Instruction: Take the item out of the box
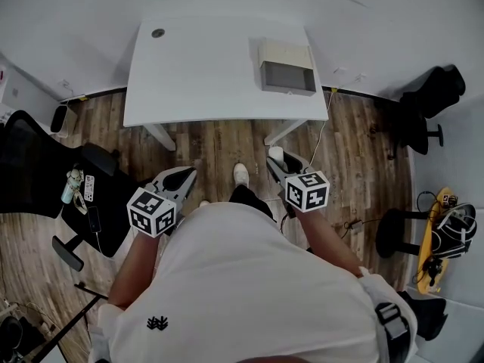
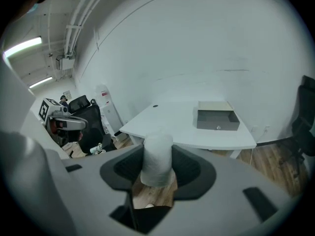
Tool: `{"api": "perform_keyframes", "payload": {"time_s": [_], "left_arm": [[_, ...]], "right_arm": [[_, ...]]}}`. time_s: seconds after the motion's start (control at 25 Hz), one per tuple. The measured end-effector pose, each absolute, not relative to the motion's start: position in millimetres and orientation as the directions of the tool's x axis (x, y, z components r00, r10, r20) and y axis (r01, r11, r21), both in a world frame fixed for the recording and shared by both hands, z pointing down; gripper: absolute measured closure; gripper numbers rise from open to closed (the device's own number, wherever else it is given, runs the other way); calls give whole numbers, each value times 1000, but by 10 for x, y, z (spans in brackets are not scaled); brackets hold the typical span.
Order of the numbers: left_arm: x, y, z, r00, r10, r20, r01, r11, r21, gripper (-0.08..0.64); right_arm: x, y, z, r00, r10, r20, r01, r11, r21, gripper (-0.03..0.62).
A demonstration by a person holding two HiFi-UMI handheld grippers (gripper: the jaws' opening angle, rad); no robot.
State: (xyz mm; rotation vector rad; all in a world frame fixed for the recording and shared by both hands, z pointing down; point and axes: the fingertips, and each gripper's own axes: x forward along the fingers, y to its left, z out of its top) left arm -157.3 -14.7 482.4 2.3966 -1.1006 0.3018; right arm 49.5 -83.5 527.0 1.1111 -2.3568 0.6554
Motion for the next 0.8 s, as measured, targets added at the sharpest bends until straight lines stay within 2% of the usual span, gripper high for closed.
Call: {"api": "perform_keyframes", "payload": {"time_s": [0.8], "left_arm": [[-1644, -176, 4745, 674, -637, 373, -738, -592, 324, 552]], "right_arm": [[239, -838, 5015, -605, -584, 542, -767, 609, -200, 411]]}}
